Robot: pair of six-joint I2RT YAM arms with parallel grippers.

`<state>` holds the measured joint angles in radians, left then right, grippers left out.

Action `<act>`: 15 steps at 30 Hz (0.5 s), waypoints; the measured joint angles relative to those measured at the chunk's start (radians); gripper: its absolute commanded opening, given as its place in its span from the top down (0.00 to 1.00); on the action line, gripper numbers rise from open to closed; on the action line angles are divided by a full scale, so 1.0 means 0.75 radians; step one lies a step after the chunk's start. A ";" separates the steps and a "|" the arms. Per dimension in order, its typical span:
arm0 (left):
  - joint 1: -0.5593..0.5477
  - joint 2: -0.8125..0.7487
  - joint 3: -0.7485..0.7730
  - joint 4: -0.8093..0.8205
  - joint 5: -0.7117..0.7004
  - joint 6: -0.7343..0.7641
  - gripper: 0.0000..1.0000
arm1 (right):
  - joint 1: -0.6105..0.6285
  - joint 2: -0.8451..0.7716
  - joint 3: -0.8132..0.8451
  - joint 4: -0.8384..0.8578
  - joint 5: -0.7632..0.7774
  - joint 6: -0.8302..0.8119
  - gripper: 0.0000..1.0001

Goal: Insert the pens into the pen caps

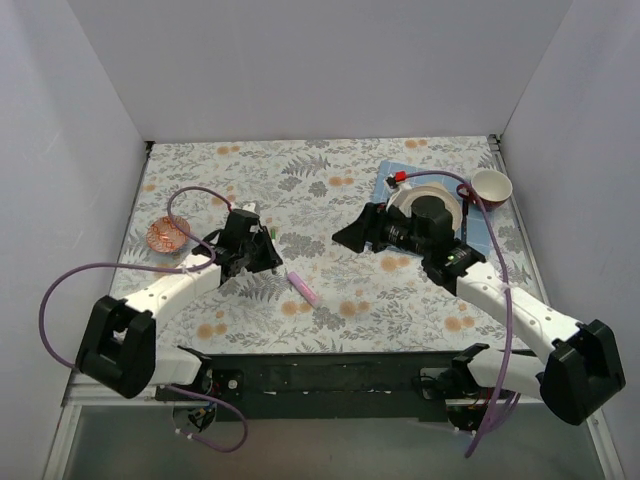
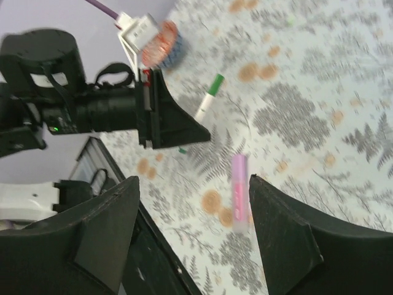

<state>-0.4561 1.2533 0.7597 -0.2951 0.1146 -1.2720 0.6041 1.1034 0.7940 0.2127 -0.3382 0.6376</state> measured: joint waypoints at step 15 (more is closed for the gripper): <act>0.001 0.286 0.008 -0.199 -0.253 -0.225 0.40 | 0.000 0.097 -0.032 -0.168 -0.049 -0.093 0.25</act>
<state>-0.4553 1.4677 0.7654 -0.4446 -0.0750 -1.4410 0.6041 1.1763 0.7704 0.0864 -0.3752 0.5678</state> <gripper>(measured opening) 0.414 0.742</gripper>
